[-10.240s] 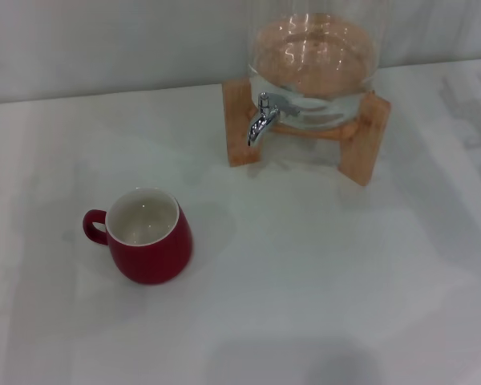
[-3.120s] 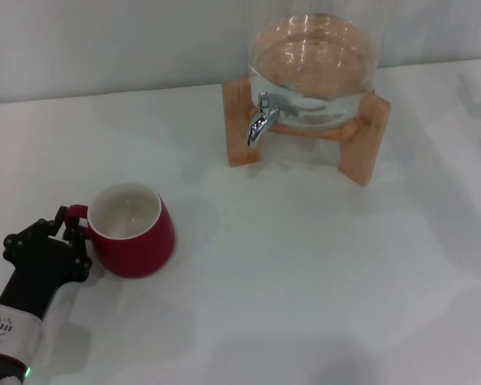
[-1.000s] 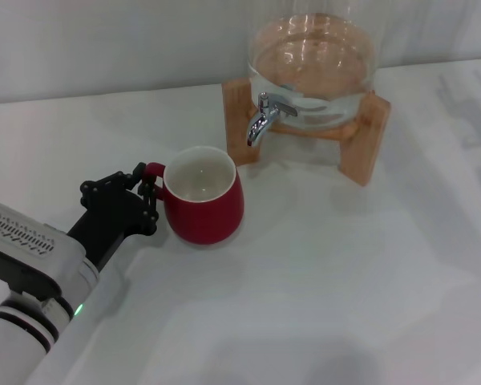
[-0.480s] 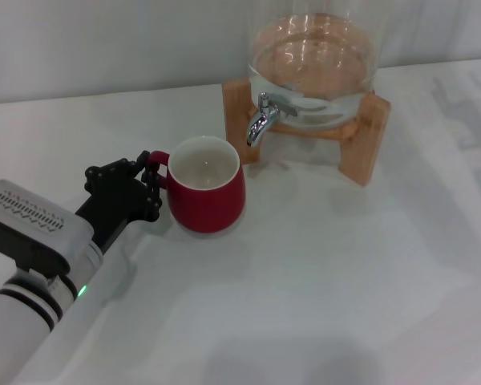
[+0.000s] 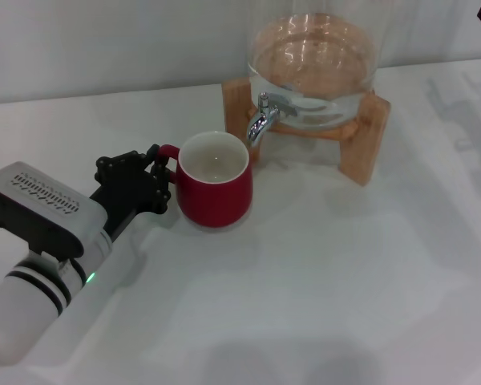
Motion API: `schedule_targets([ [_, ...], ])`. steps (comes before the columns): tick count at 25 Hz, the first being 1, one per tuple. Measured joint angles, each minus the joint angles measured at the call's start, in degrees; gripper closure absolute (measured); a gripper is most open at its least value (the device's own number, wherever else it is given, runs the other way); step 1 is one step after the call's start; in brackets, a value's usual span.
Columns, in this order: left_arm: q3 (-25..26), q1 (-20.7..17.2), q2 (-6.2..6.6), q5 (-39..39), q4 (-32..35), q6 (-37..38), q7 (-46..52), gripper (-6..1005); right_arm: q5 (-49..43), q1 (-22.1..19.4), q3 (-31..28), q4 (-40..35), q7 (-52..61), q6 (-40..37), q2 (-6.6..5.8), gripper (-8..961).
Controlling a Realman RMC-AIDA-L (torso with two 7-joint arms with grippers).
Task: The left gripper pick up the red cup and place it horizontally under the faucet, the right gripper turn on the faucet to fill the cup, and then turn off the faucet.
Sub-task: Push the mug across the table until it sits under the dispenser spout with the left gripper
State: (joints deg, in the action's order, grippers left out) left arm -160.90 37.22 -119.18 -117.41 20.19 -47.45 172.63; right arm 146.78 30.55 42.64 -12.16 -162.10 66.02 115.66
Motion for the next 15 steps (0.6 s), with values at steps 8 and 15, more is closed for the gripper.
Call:
schedule_targets([
  [8, -0.2, 0.9, 0.0, -0.2, 0.3, 0.7, 0.0, 906, 0.0, 0.1, 0.9, 0.0, 0.0, 0.0, 0.0, 277],
  [15, -0.4, 1.9, 0.0, -0.4, 0.9, 0.8, 0.1, 906, 0.0, 0.1, 1.4, 0.1, 0.0, 0.0, 0.0, 278],
])
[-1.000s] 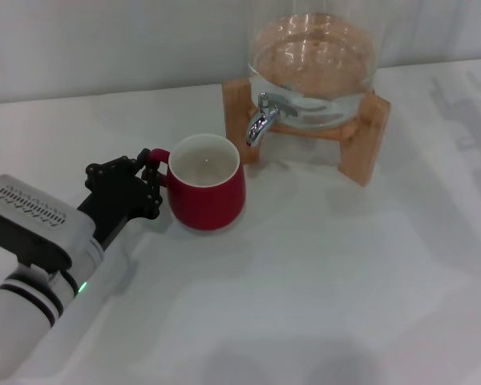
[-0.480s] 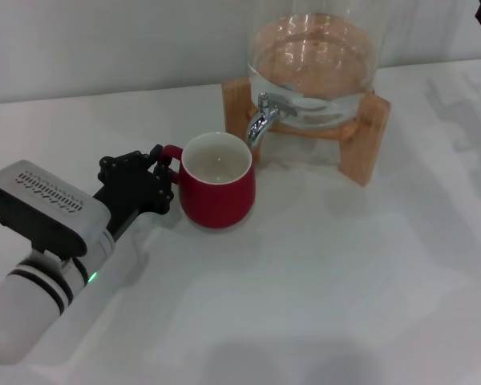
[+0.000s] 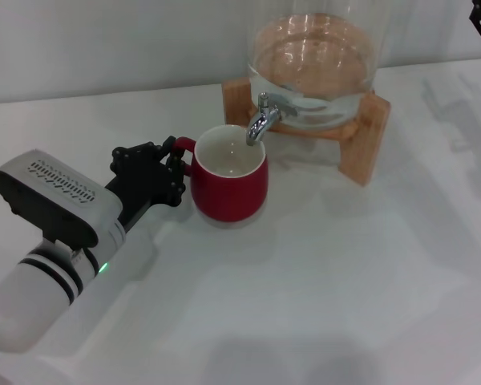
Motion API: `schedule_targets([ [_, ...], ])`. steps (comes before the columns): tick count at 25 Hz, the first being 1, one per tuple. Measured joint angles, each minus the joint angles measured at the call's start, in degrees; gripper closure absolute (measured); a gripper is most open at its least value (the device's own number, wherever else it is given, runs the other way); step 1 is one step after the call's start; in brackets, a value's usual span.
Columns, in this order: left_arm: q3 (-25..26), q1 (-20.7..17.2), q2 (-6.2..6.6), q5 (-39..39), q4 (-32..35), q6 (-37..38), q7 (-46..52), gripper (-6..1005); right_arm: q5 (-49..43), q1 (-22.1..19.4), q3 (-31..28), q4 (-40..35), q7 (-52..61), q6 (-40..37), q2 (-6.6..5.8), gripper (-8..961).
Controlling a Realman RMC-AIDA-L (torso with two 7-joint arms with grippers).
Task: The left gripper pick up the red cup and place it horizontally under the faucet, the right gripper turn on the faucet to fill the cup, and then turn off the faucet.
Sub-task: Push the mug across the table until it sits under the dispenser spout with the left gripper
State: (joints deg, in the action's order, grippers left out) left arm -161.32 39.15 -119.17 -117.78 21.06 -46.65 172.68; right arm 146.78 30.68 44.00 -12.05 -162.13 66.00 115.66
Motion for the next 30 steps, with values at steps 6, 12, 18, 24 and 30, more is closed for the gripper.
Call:
schedule_targets([
  [6, 0.0, 0.3, -0.04, -0.1, -0.1, 0.7, 0.0, 906, 0.0, 0.0, 1.1, 0.0, 0.0, 0.0, 0.06, 278],
  [12, -0.1, 0.9, -0.08, -0.1, -0.5, 2.5, 0.0, 906, 0.0, 0.0, 1.5, 0.0, 0.2, 0.3, 0.16, 278],
  [18, -0.2, 1.8, -0.01, -0.1, -0.4, 4.5, 0.0, 906, 0.0, 0.0, 2.6, 0.0, 0.2, 0.5, 0.18, 278],
  [24, -1.0, 2.6, 0.0, -0.2, -0.2, 4.9, 0.0, 906, 0.0, 0.1, 2.8, 0.0, 0.2, 0.9, 0.18, 278],
  [30, -1.1, 2.9, 0.0, -0.2, -0.1, 5.7, 0.0, 905, 0.0, 0.1, 2.8, 0.1, 0.3, 1.0, 0.18, 278],
])
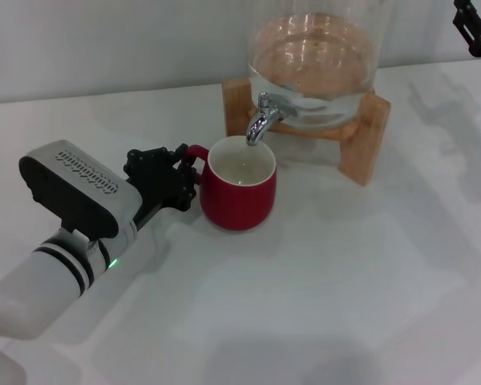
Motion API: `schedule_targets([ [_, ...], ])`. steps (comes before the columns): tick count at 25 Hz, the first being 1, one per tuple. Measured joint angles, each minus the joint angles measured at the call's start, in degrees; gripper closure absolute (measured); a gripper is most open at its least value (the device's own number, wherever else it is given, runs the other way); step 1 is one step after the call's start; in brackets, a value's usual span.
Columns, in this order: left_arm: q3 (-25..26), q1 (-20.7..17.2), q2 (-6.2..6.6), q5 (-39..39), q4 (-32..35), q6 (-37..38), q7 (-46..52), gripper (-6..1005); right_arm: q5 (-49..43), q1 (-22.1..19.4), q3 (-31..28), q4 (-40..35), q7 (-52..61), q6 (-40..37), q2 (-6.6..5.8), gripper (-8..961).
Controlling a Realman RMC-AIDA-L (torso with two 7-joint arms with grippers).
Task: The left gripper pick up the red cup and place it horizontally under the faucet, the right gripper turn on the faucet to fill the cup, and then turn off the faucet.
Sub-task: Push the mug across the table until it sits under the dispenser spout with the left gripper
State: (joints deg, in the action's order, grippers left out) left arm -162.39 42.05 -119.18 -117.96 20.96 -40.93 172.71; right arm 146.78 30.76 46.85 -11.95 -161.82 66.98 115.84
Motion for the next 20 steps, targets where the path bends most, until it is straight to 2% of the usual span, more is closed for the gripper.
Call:
schedule_targets([
  [20, -0.1, 0.8, -0.34, 0.2, -0.9, 2.3, 0.0, 907, 0.0, 0.3, 0.0, 1.3, -0.1, 0.1, 0.09, 278],
])
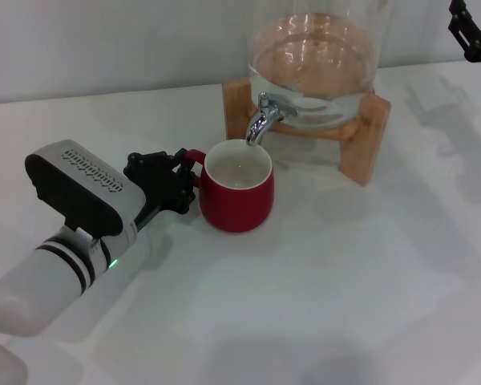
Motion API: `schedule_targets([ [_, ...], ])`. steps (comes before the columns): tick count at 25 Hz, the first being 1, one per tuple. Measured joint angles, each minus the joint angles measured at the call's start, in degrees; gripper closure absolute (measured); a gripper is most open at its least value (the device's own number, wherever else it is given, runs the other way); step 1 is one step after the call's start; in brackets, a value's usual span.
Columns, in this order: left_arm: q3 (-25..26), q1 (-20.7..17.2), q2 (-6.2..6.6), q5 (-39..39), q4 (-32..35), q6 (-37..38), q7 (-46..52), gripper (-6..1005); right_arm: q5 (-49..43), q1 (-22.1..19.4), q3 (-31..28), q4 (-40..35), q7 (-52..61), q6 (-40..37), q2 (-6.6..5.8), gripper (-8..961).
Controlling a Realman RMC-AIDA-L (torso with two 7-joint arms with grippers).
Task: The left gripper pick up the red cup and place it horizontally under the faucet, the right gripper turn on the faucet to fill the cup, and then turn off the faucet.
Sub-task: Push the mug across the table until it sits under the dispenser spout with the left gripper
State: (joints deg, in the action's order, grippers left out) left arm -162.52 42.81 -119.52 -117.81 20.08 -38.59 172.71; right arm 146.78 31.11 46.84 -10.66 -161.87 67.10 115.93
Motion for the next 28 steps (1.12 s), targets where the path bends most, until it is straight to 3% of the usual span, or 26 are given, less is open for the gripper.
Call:
schedule_targets([
  [20, 3.8, 0.7, -0.11, 0.8, 0.4, 4.3, -0.1, 898, 0.0, 0.0, 1.1, 0.0, 0.0, 0.1, -0.01, 278],
  [26, 3.8, 0.8, -0.18, 0.7, 0.8, 4.4, -0.2, 741, 0.0, 0.0, 1.3, 0.0, 0.0, 0.0, -0.07, 278],
  [28, 3.8, 0.8, -0.19, 0.6, 1.0, 4.4, -0.2, 741, 0.0, 0.0, 1.3, 0.0, -0.1, 0.0, -0.08, 278],
])
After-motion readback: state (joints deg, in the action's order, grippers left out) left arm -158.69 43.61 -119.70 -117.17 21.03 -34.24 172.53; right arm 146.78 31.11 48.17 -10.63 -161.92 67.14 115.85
